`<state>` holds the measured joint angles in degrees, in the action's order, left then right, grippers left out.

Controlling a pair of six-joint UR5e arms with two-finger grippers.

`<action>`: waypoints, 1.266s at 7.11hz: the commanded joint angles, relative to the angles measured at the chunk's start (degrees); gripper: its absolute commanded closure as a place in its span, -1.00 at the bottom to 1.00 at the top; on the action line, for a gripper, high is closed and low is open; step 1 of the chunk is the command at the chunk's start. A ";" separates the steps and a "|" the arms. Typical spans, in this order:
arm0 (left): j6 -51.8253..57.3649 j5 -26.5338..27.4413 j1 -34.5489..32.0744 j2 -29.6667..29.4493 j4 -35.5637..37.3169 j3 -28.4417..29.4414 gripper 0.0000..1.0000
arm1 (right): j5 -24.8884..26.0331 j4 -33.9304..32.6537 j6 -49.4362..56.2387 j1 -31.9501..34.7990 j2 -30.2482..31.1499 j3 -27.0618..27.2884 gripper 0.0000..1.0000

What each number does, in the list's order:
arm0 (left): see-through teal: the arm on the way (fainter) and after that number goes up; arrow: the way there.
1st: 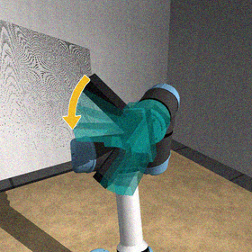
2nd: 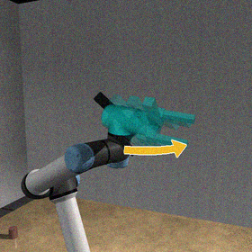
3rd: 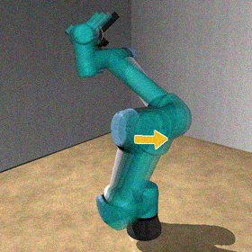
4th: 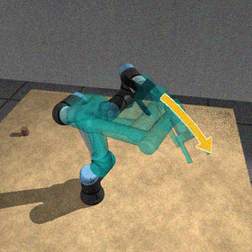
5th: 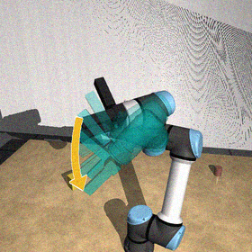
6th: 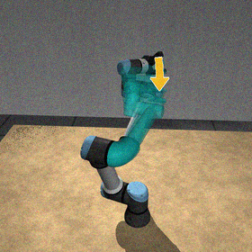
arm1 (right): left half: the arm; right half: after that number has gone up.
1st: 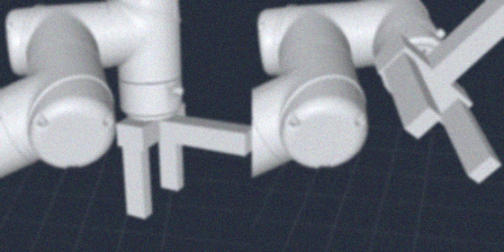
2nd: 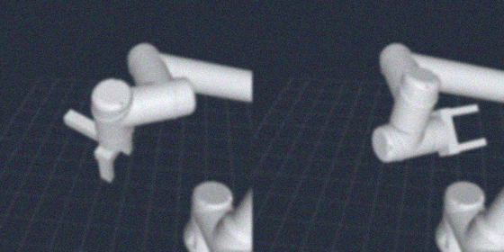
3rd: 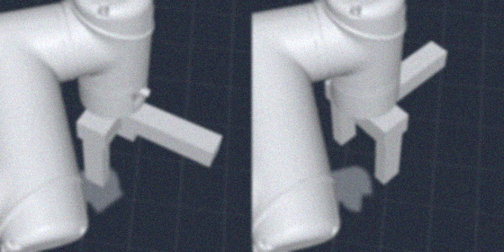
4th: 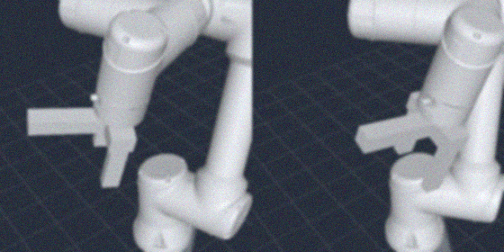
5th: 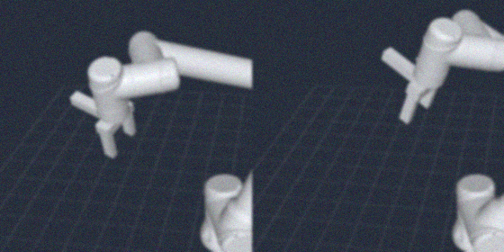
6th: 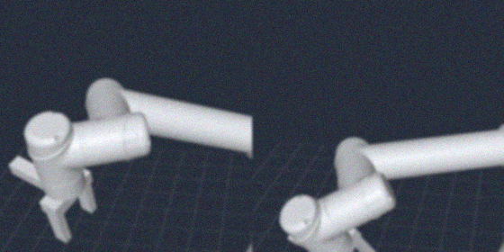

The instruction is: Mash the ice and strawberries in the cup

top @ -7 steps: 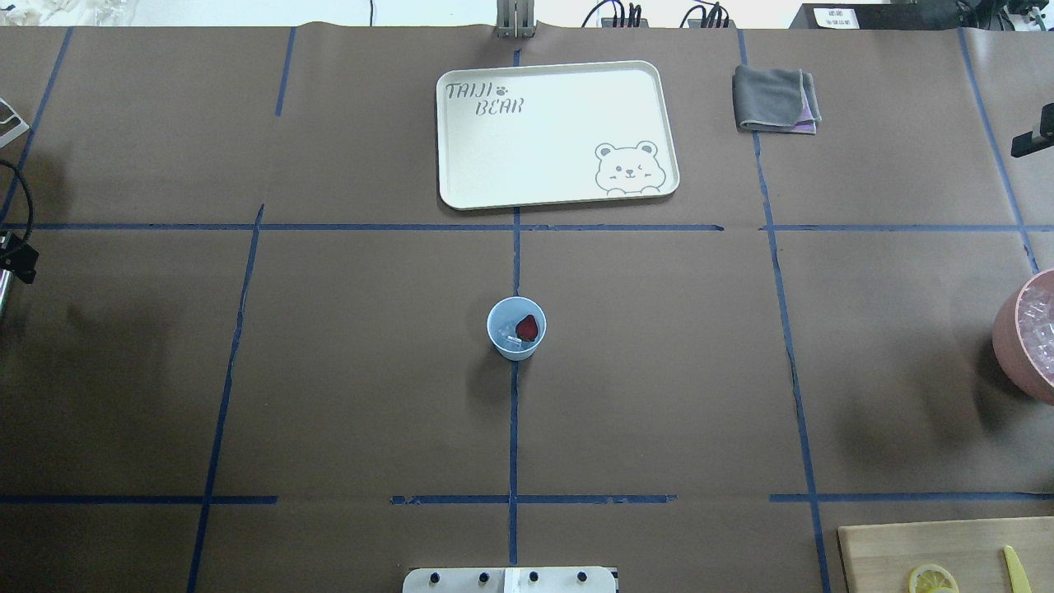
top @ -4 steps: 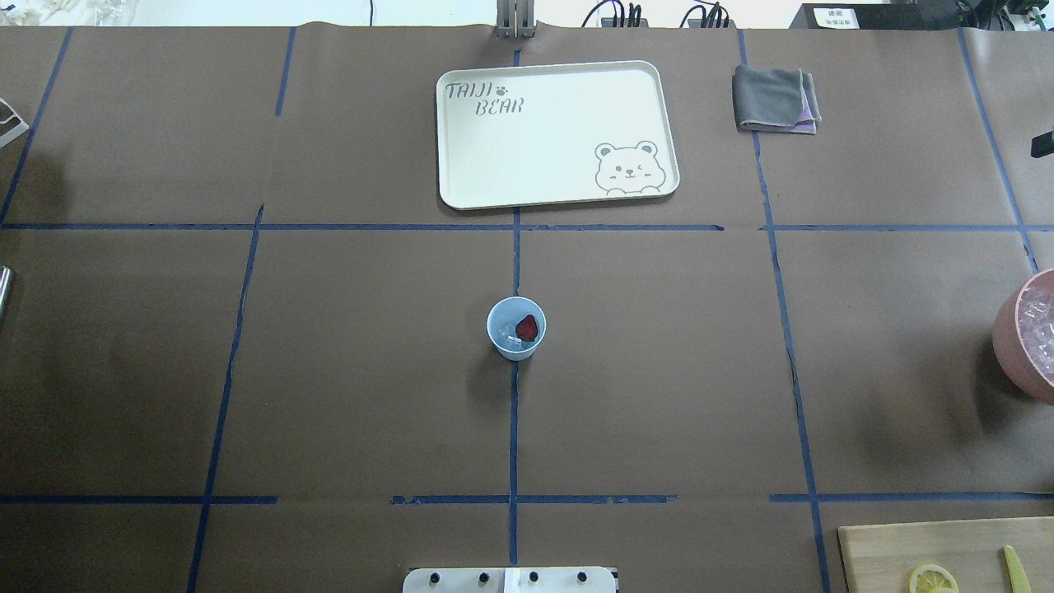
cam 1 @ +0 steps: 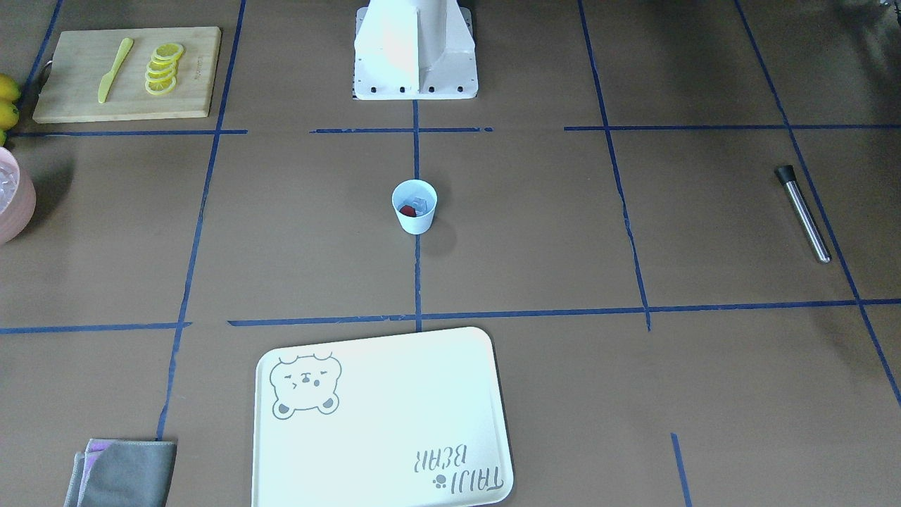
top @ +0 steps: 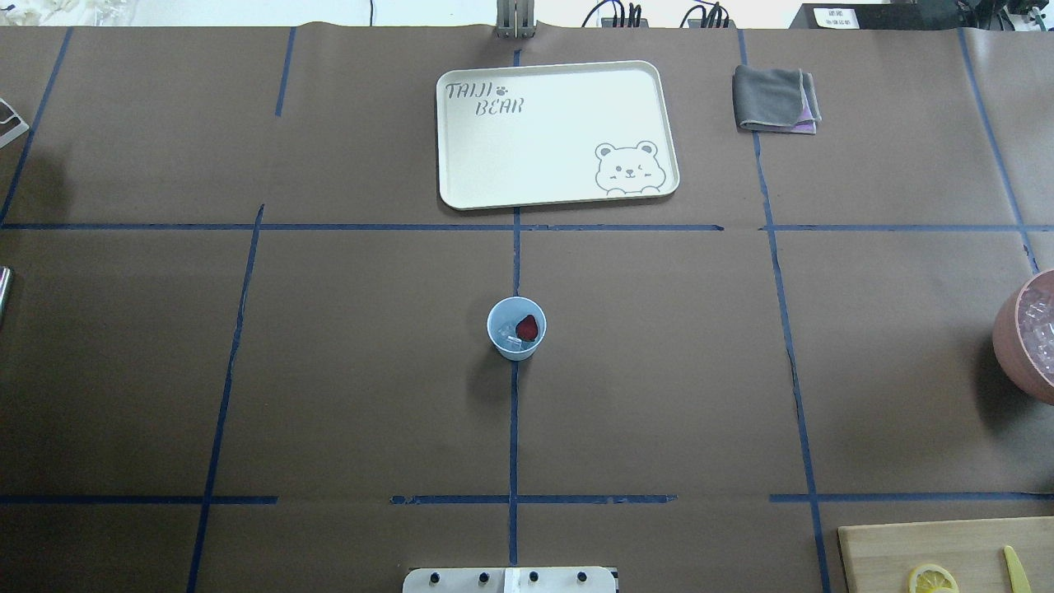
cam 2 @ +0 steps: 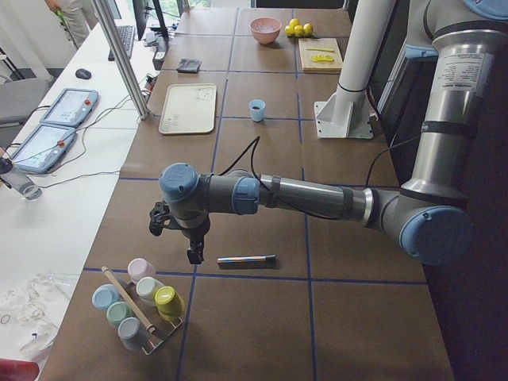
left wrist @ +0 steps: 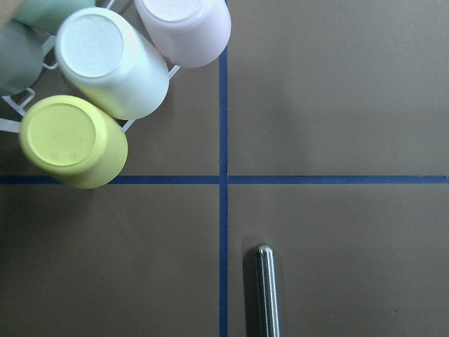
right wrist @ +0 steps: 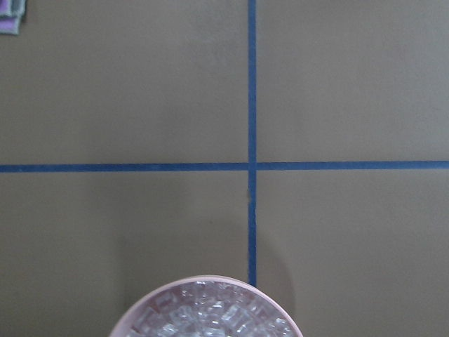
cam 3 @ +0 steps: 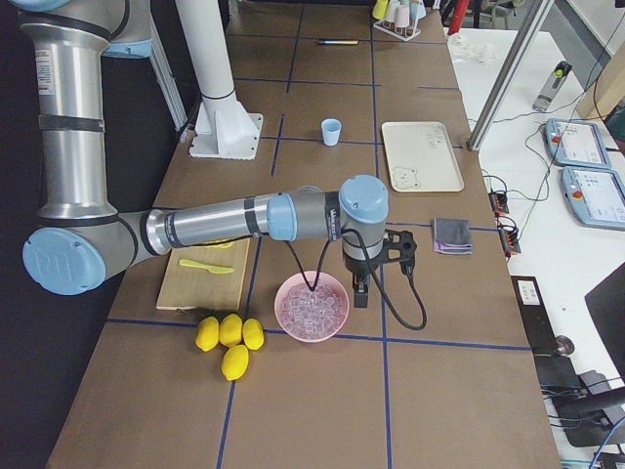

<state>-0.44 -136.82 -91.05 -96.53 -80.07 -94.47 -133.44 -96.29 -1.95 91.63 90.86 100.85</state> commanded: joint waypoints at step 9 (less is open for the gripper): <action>0.35 0.42 -0.10 7.15 1.94 -9.07 -1.00 | -0.07 -0.04 4.06 0.56 0.28 -3.11 -1.00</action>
<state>-0.04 -136.39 -91.23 -89.51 -78.32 -103.10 -133.51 -96.37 2.11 92.20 91.14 97.72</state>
